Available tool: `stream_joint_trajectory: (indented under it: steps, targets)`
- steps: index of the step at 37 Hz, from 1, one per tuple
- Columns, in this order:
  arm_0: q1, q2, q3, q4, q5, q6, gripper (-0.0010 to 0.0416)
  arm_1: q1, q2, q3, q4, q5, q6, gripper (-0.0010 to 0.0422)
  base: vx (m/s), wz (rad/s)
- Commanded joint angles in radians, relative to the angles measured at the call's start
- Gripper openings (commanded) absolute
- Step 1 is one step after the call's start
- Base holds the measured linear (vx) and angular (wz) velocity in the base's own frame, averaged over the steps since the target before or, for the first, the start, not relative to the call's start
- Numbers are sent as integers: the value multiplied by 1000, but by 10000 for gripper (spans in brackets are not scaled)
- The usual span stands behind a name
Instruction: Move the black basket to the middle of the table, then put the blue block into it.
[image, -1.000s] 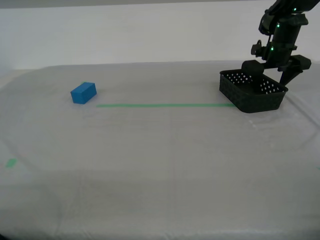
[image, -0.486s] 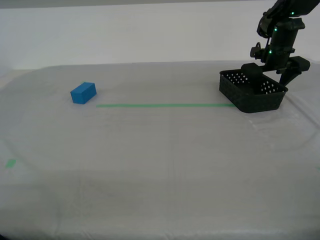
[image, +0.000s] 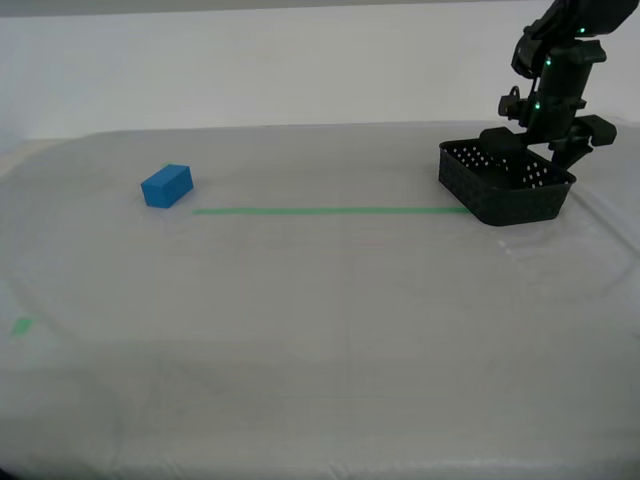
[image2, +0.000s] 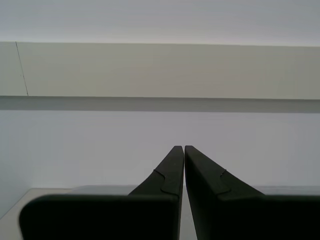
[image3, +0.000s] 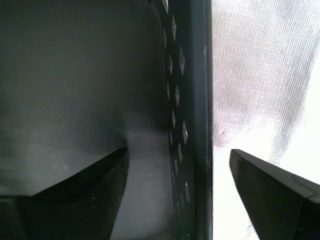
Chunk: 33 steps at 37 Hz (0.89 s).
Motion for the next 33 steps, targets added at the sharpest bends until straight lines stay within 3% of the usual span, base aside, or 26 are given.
stream_joint_trajectory:
  steps: [1, 7, 13, 18, 28, 33]
  targets:
    - [2, 0, 0, 1, -2, 17, 248, 0, 0, 1, 5, 0, 2, 0, 0, 0]
    - [3, 0, 0, 4, -3, 36, 187, 0, 0, 1, 5, 0, 2, 0, 0, 0]
    - [3, 0, 0, 5, -4, 89, 117, 0, 0, 1, 5, 0, 2, 0, 0, 0]
    - [4, 0, 0, 9, -10, 97, 72, 0, 0, 1, 5, 0, 2, 0, 0, 0]
    - [4, -1, 0, 10, -11, 103, -6, 0, 0, 1, 5, 0, 2, 0, 0, 0]
    - [5, -2, 0, 9, -21, 114, -1, 0, 0, 1, 5, 0, 2, 0, 0, 0]
